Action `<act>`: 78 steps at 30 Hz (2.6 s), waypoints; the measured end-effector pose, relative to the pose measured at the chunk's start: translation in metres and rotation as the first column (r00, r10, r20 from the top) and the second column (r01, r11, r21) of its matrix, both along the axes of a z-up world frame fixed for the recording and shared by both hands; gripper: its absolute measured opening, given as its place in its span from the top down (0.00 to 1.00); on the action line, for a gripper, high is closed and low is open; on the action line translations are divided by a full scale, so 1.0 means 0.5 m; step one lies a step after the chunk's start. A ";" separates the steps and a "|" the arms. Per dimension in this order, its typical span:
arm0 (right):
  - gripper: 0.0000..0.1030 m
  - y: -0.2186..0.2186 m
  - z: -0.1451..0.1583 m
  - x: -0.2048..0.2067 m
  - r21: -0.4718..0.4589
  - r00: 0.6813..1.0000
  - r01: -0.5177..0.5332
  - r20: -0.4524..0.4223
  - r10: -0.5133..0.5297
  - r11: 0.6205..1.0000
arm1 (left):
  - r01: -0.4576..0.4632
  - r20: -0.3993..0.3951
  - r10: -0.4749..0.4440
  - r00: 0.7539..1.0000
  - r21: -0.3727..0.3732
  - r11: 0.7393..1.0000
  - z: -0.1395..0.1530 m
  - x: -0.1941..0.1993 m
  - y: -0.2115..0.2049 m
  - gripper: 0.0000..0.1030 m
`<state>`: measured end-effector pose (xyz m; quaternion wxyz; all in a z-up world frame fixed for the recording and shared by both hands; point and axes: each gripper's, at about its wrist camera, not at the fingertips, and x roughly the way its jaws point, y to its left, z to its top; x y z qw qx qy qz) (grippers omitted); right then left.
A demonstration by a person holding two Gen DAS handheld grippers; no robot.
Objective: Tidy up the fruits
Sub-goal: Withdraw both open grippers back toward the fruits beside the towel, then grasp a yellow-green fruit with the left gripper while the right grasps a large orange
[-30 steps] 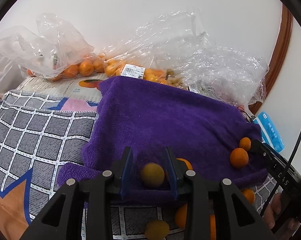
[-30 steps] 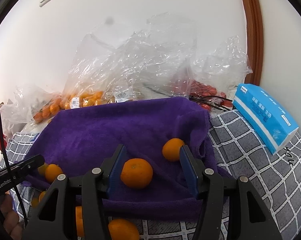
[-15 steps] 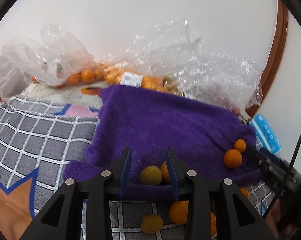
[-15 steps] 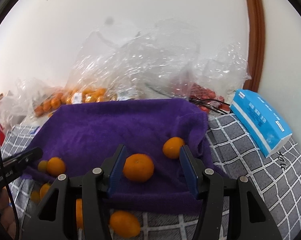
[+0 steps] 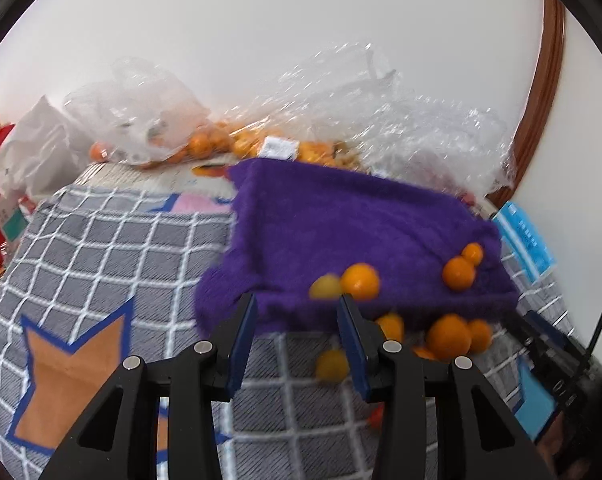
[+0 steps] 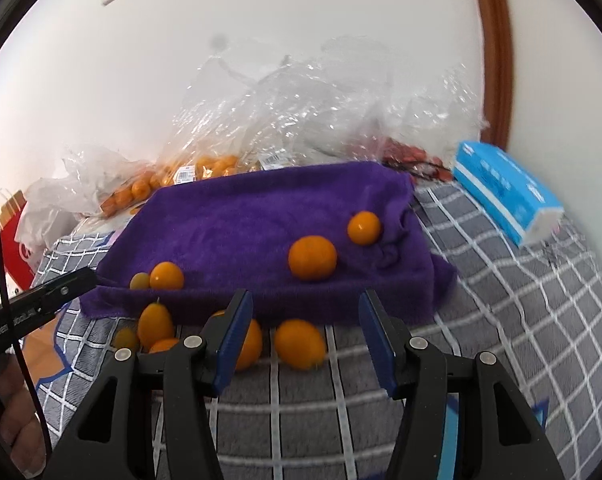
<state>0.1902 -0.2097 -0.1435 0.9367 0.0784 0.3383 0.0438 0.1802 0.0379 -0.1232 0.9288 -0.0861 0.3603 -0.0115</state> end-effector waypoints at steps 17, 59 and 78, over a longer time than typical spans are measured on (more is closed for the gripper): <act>0.46 0.014 0.001 -0.055 -0.112 1.000 0.022 -0.002 -0.023 0.993 | -0.057 -0.037 0.057 0.998 0.005 0.998 -0.072 -0.035 0.036 0.62; 0.44 0.063 -0.054 0.008 -0.079 0.991 -0.078 -0.111 0.069 0.994 | -0.091 -0.071 0.082 0.994 -0.146 0.985 -0.085 -0.027 0.072 0.62; 0.61 0.028 -0.079 0.073 -0.108 0.984 -0.089 -0.166 0.070 0.990 | 0.059 -0.066 -0.067 0.996 -0.114 0.992 -0.083 -0.022 0.025 0.61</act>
